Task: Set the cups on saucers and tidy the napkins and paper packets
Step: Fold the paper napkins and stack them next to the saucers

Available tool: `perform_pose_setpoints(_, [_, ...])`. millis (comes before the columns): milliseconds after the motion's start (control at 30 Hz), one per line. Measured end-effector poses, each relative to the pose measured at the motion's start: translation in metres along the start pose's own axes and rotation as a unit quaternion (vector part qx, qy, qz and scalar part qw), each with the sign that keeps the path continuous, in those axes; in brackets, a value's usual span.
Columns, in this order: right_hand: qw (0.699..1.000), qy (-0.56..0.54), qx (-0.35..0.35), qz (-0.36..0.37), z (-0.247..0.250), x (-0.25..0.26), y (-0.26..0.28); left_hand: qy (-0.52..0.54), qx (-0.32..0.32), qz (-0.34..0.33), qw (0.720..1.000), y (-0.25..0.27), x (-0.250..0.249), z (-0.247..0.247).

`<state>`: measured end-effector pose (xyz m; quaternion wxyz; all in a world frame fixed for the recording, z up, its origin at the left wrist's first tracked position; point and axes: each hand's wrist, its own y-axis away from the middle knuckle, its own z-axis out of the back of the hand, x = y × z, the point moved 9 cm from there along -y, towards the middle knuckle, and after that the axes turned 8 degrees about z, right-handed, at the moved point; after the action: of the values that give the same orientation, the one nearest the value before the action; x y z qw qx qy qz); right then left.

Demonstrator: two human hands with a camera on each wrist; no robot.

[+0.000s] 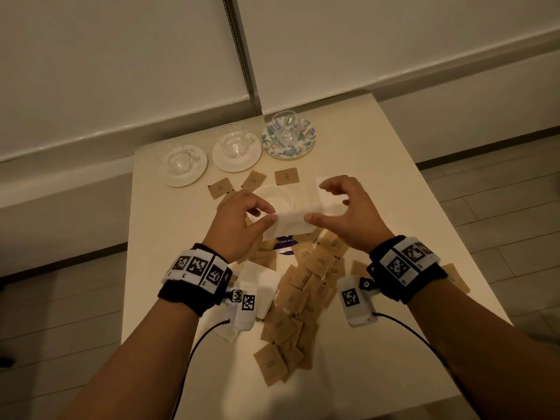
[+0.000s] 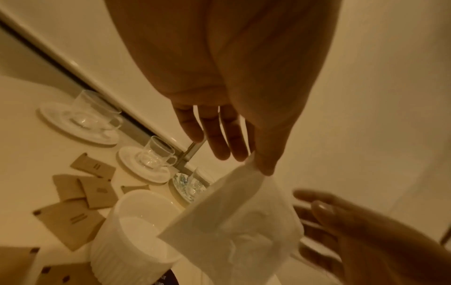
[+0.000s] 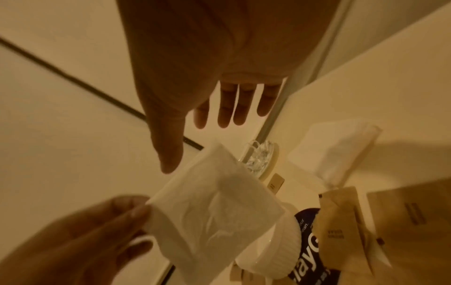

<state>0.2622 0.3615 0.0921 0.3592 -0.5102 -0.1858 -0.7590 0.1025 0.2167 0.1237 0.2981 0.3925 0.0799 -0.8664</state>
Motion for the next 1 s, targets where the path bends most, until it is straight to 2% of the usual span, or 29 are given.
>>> perform_pose_setpoints(100, [0.98, 0.126, 0.134, 0.075, -0.035, 0.021, -0.003, -0.035, 0.023, -0.029, 0.999, -0.001, -0.011, -0.009])
perform_pose_setpoints(167, [0.971, 0.144, 0.176, 0.073, -0.049, 0.023, -0.004, -0.029, 0.036, -0.032, 0.998, -0.003, -0.014, -0.012])
perform_pose_setpoints(333, [0.977, 0.121, 0.17, 0.034, -0.036, 0.006, -0.006, -0.047, 0.046, 0.012, 0.998, -0.005, 0.004, -0.009])
perform_pose_setpoints(467, [0.959, 0.157, 0.213, 0.103, -0.052, 0.019, -0.001, -0.127, 0.116, -0.027, 0.985, -0.011, -0.015, -0.036])
perform_pose_setpoints(533, [0.956, 0.162, 0.216, 0.112, -0.056, 0.019, -0.003, -0.17, 0.156, -0.03, 0.973, -0.02, -0.022, -0.05])
perform_pose_setpoints(600, [0.968, 0.146, 0.186, 0.084, -0.049, 0.006, -0.009, -0.168, 0.163, -0.023, 0.972, -0.03, -0.023, -0.054])
perform_pose_setpoints(667, [0.989, 0.047, 0.138, -0.018, -0.04, -0.022, -0.01, -0.125, 0.142, -0.01, 0.982, -0.039, -0.019, -0.053])
perform_pose_setpoints(700, [0.989, -0.033, 0.119, -0.087, -0.039, -0.038, -0.007, -0.087, 0.128, 0.004, 0.988, -0.044, -0.015, -0.052])
perform_pose_setpoints(733, [0.977, -0.112, 0.103, -0.148, -0.041, -0.053, -0.001, -0.037, 0.116, 0.026, 0.992, -0.048, -0.01, -0.052])
perform_pose_setpoints(800, [0.949, -0.218, 0.058, -0.219, -0.043, -0.078, 0.005, 0.065, 0.096, 0.08, 0.99, -0.054, 0.002, -0.057])
perform_pose_setpoints(933, [0.895, -0.358, -0.05, -0.26, -0.027, -0.104, 0.001, 0.15, 0.052, 0.164, 0.974, -0.061, 0.023, -0.076])
perform_pose_setpoints(1000, [0.89, -0.361, -0.092, -0.265, -0.011, -0.115, -0.005, 0.193, 0.049, 0.199, 0.96, -0.066, 0.029, -0.092])
